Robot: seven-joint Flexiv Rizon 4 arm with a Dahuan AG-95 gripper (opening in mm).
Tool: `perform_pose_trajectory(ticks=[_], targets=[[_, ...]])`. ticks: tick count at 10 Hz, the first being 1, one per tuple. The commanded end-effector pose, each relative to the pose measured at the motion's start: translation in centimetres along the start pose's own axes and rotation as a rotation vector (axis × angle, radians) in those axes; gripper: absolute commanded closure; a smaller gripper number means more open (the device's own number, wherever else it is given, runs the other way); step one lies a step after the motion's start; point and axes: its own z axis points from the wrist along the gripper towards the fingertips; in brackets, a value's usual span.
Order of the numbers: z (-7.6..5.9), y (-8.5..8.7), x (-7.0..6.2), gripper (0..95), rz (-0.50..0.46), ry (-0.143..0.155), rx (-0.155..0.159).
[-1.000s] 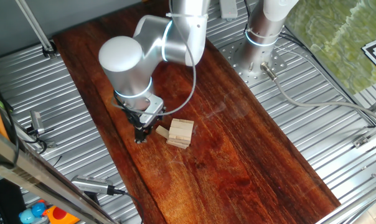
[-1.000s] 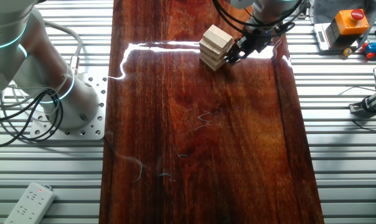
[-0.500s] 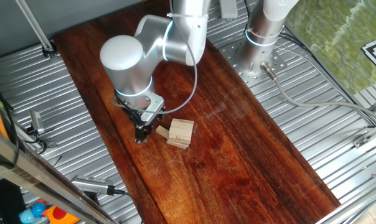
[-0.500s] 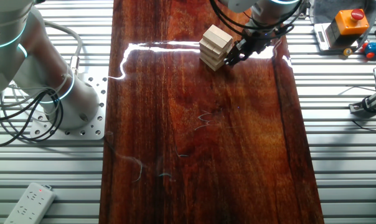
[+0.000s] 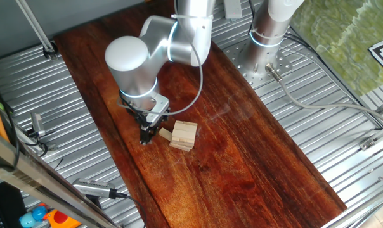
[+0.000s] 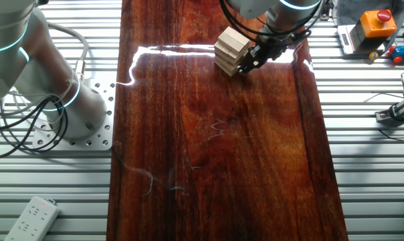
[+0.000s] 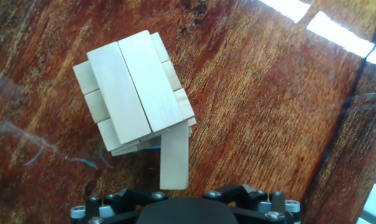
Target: Play Jenga
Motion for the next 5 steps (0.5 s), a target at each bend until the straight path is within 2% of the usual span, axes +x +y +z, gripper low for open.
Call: perform_pose_trajectory(ticks=[1, 4, 5], targets=[[0.20, -0.23, -0.09, 0.0, 0.005, 0.008, -0.003], [0.32, -0.35, -0.30, 0.0, -0.004, 0.003, -0.010], [0.40, -0.40, -0.38, 19.0, -0.004, 0.003, -0.015]])
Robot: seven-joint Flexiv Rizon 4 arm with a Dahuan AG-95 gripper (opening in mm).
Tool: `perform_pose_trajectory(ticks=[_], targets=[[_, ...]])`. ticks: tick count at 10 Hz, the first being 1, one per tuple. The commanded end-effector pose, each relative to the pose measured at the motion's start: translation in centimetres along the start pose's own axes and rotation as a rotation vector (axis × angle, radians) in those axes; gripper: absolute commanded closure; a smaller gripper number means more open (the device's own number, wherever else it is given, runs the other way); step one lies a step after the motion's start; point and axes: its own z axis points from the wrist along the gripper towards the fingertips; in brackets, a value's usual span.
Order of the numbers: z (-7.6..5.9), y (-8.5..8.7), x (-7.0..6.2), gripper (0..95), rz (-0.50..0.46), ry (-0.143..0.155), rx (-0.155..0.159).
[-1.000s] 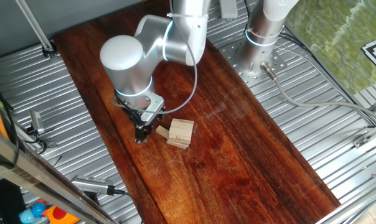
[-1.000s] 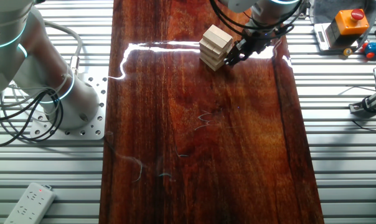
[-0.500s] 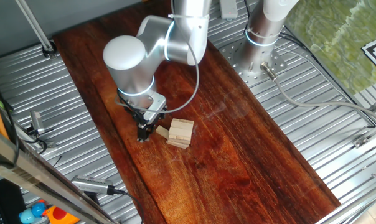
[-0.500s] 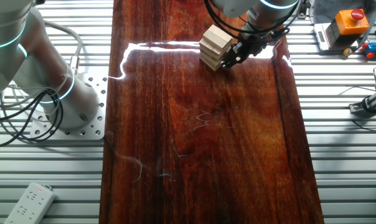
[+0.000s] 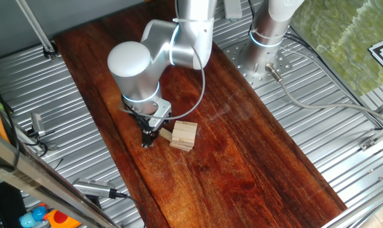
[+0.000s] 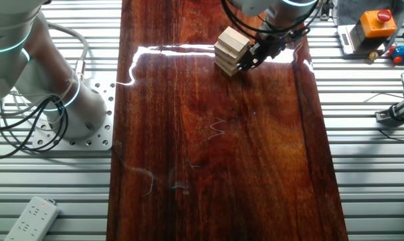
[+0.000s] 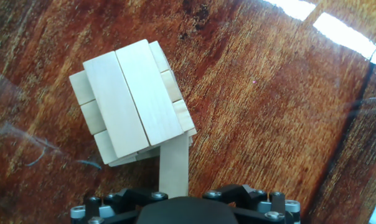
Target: Play Jenga
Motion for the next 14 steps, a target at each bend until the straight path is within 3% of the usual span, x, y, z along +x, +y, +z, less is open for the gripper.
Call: perform_pose_trajectory(ticks=[1, 14], targets=[[0.12, -0.04, -0.11, 19.0, 0.002, -0.003, -0.007], [0.67, 0.74, -0.56, 19.0, 0.040, -0.006, -0.017]])
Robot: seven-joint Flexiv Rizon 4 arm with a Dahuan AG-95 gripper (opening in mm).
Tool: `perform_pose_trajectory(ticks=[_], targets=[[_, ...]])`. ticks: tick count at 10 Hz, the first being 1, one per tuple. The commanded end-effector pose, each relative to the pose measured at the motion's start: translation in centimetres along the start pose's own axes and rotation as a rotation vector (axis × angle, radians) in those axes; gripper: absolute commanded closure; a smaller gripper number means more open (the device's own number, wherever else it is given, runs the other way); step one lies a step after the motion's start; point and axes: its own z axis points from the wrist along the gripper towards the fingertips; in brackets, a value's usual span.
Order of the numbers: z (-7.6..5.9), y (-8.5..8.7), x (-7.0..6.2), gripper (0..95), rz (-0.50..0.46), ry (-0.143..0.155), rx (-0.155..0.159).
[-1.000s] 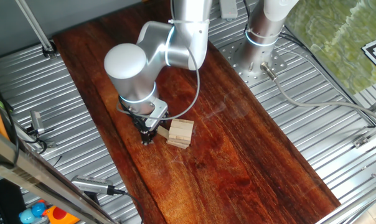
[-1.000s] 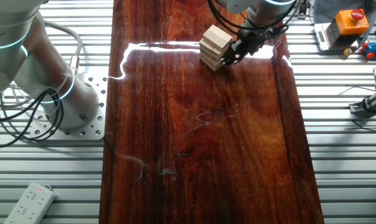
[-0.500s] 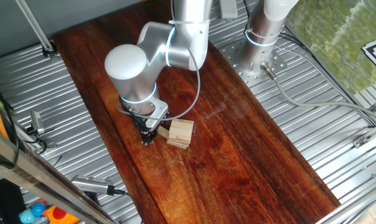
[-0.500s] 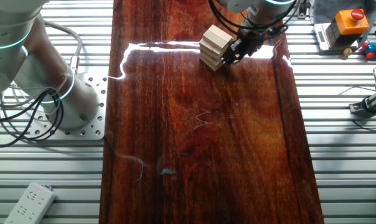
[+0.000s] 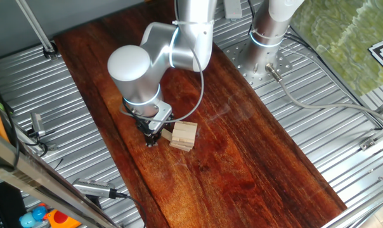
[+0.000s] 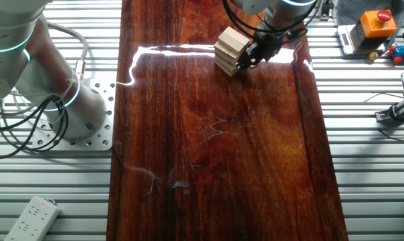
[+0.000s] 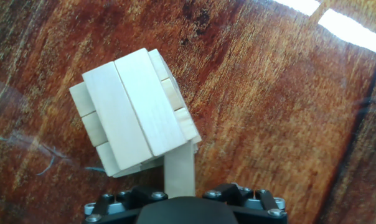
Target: Play Jenga
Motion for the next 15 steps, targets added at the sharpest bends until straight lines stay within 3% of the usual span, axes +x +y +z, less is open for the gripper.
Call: perform_pose_trajectory(ticks=[1, 6, 7, 8, 9, 11, 12, 15], targets=[[0.06, 0.13, 0.00, 38.0, 0.003, 0.002, 0.001], [0.07, 0.20, -0.04, 38.0, 0.010, 0.002, 0.002], [0.06, 0.20, -0.04, 57.0, 0.012, 0.003, 0.002], [0.06, 0.20, -0.04, 57.0, 0.013, 0.003, 0.002], [0.05, 0.21, -0.05, 76.0, 0.019, 0.005, 0.000], [0.05, 0.21, -0.05, 76.0, 0.024, 0.004, 0.001], [0.05, 0.20, -0.05, 95.0, 0.027, 0.004, 0.002], [0.06, 0.20, -0.05, 95.0, 0.027, 0.002, 0.004]])
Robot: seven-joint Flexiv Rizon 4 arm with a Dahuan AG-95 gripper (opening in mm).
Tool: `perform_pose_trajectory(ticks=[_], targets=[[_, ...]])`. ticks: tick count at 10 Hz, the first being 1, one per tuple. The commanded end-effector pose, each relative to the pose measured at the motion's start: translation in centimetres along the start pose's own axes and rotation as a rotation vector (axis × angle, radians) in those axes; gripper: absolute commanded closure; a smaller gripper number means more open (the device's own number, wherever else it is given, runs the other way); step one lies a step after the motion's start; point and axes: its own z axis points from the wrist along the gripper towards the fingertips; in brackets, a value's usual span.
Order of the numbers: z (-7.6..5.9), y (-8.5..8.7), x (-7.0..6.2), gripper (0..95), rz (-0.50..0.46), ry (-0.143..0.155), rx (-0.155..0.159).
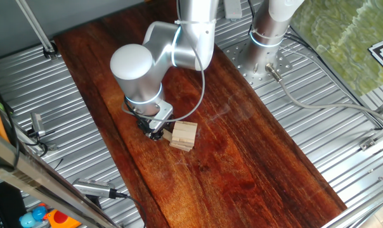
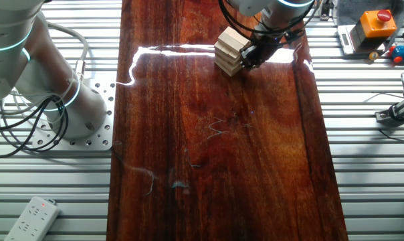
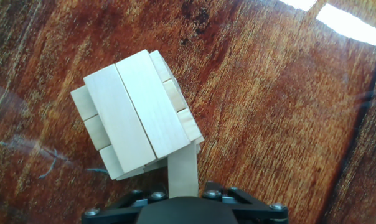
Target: Play Jenga
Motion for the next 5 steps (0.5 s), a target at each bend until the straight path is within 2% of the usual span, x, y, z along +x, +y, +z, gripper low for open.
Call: perform_pose_trajectory(ticks=[1, 5], targets=[[0.01, 0.04, 0.01, 95.0, 0.000, 0.001, 0.003], [0.01, 0.04, 0.01, 95.0, -0.007, 0.005, 0.014]])
